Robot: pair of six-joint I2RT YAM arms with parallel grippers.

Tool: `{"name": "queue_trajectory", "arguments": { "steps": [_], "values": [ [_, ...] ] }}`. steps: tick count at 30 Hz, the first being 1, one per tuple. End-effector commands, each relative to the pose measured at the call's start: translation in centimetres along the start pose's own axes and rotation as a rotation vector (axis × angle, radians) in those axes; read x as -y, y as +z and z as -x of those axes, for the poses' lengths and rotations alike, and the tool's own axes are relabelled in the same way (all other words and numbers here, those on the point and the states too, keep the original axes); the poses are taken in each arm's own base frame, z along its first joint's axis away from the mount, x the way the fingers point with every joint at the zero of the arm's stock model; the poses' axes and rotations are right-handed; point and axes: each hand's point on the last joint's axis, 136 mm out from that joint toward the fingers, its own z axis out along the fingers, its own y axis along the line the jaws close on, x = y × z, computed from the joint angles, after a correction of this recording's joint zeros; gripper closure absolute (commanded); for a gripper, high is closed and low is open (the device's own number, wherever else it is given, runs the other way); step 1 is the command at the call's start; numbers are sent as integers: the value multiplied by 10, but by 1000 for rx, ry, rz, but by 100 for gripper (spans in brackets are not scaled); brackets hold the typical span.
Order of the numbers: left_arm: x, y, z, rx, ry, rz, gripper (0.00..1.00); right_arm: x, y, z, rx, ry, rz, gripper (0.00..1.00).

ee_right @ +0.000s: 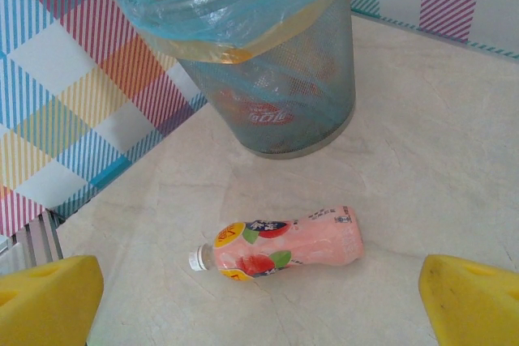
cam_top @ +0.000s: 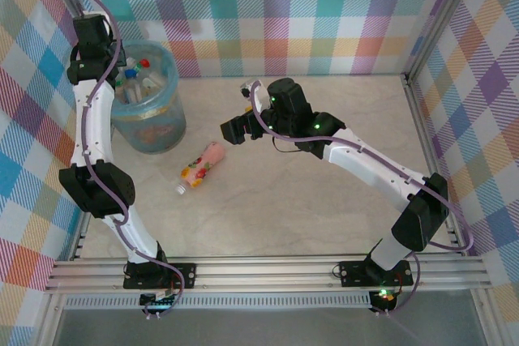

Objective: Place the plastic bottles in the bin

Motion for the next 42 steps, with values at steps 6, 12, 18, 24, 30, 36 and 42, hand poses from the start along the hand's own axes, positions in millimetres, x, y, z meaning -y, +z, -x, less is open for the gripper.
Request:
{"name": "queue_trajectory", "arguments": {
  "steps": [6, 12, 18, 24, 30, 36, 42],
  "values": [
    [2, -2, 6, 45, 20, 3, 54, -6, 4, -3, -14, 10, 28, 0],
    [6, 3, -6, 2, -10, -7, 23, -6, 7, -5, -24, 14, 30, 0],
    [8, -22, 19, 64, -92, -77, 14, -5, 9, -5, -27, 18, 28, 0],
    [-16, -26, 28, 40, -143, 19, 8, -7, 13, -5, -39, 28, 43, 1],
    [-25, -3, 28, -39, -235, 4, 17, -7, 16, -7, -50, 31, 48, 0],
    [-14, 29, 15, -72, -278, -21, 33, -7, 19, -10, -66, 47, 54, 0],
    [24, 46, -43, -291, -244, -155, 45, -6, 21, -18, -92, 60, 56, 0]
  ]
}}
